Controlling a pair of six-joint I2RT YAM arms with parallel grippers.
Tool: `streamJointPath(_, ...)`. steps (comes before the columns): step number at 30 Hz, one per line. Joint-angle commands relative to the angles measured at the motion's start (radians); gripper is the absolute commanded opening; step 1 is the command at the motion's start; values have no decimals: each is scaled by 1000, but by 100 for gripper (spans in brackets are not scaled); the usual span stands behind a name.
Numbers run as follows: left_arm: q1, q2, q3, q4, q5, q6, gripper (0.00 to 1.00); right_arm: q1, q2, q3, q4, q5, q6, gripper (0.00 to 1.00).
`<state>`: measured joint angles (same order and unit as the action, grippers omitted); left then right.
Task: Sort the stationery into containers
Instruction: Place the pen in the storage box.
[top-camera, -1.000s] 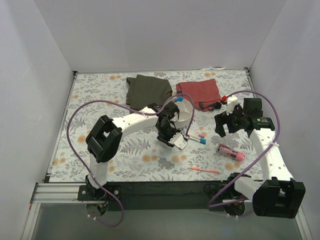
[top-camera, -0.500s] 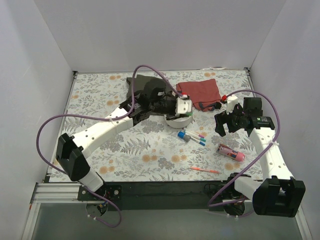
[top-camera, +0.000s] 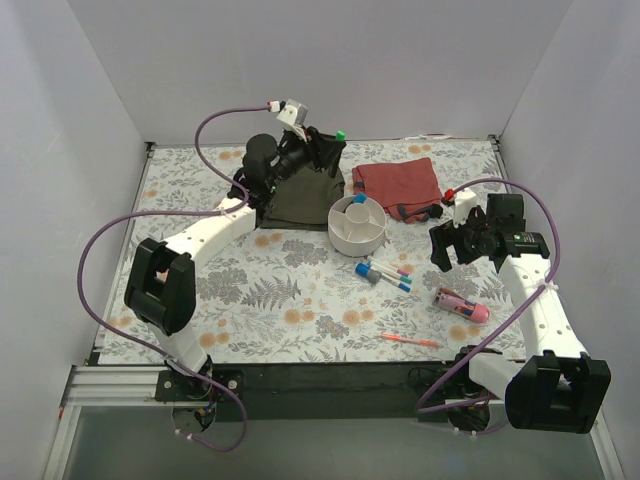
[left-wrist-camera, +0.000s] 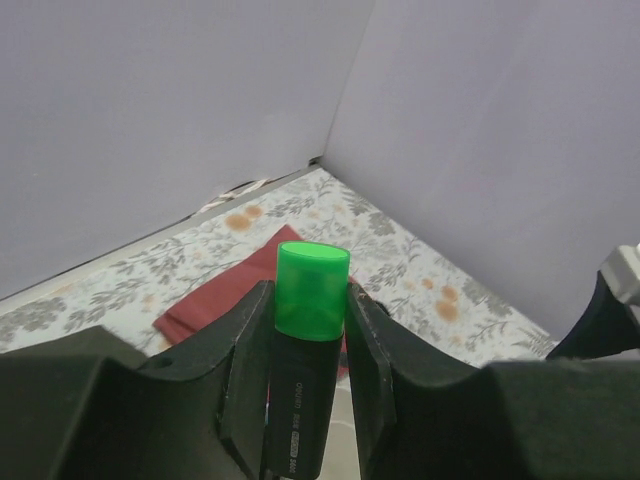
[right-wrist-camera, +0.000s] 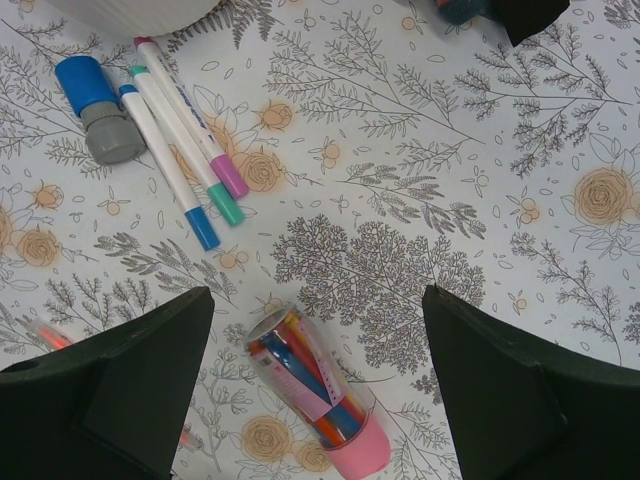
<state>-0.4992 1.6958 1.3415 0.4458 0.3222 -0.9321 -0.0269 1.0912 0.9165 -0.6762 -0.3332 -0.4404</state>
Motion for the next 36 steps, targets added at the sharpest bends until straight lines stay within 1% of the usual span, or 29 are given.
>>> streamJointPath(1, -19, 70, 21, 137, -25, -148, 0, -7, -10, 15, 40, 20, 14, 95)
streamJointPath(8, -19, 148, 28, 180, -28, -136, 0, -16, 25, 24, 49, 26, 14, 95)
streamJointPath(17, -16, 199, -8, 225, -5, -148, 0, -18, 85, 64, 49, 28, 12, 95)
streamJointPath(36, -18, 335, -2, 252, 60, -128, 0, -19, 88, 19, 53, 30, 11, 95)
